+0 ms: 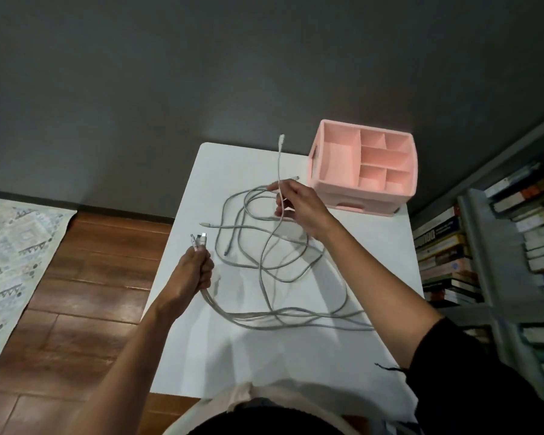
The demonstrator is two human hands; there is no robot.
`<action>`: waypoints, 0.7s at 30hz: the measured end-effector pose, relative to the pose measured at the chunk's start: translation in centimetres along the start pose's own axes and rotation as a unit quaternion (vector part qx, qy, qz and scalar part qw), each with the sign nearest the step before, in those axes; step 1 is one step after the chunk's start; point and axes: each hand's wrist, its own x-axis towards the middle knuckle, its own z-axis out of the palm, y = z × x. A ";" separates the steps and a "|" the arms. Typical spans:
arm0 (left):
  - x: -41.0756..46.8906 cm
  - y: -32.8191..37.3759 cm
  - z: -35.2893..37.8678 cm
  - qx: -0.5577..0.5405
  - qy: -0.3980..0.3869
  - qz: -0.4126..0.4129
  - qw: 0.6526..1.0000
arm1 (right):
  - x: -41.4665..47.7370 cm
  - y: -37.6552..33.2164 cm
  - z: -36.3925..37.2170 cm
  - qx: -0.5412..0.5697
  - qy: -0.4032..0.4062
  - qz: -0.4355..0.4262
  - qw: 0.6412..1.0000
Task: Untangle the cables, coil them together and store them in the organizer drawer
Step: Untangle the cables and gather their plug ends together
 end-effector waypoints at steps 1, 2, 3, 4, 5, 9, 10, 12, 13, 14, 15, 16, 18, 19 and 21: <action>-0.1 0.2 0.3 0.000 -0.004 0.016 1.000 | -0.5 -0.8 0.2 -0.015 -0.021 -0.008 1.000; 0.0 0.3 0.5 -0.003 -0.005 0.032 0.999 | -1.0 -1.2 0.5 -0.033 -0.045 -0.011 0.998; -0.1 0.6 0.9 -0.005 -0.006 0.050 0.999 | -1.7 -1.4 0.8 -0.052 -0.071 -0.011 0.996; -0.1 0.8 1.2 -0.002 -0.003 0.068 0.998 | -2.3 -1.3 1.1 -0.068 -0.098 -0.008 0.993; -0.1 1.1 1.6 0.003 0.002 0.086 0.996 | -3.0 -1.1 1.4 -0.081 -0.121 -0.004 0.989; 0.1 2.2 3.2 -0.017 0.013 0.114 0.993 | -5.5 0.9 2.4 -0.153 -0.173 0.018 0.973; 0.2 2.3 3.6 -0.031 0.008 0.115 0.993 | -6.0 1.4 2.6 -0.165 -0.180 0.027 0.969; 0.3 2.5 4.1 -0.053 -0.002 0.120 0.991 | -6.9 2.6 2.9 -0.176 -0.185 0.041 0.966; 0.4 2.7 4.5 -0.062 -0.004 0.119 0.991 | -7.3 3.0 3.1 -0.177 -0.182 0.046 0.966; 0.4 2.8 4.8 -0.070 -0.003 0.115 0.991 | -7.6 3.3 3.1 -0.178 -0.176 0.051 0.967; 0.3 3.0 5.2 -0.080 -0.004 0.107 0.991 | -7.8 3.4 3.1 -0.180 -0.173 0.056 0.967; 0.3 3.1 5.5 -0.089 -0.005 0.099 0.991 | -8.0 3.4 3.1 -0.181 -0.170 0.061 0.967; 0.0 3.3 6.2 -0.106 -0.008 0.092 0.990 | -8.3 3.4 3.2 -0.181 -0.167 0.065 0.967; -0.1 3.3 6.5 -0.113 -0.013 0.092 0.989 | -8.5 3.4 3.2 -0.181 -0.166 0.065 0.967; -0.4 3.1 7.0 -0.130 -0.031 0.095 0.986 | -8.7 3.3 3.4 -0.182 -0.160 0.064 0.968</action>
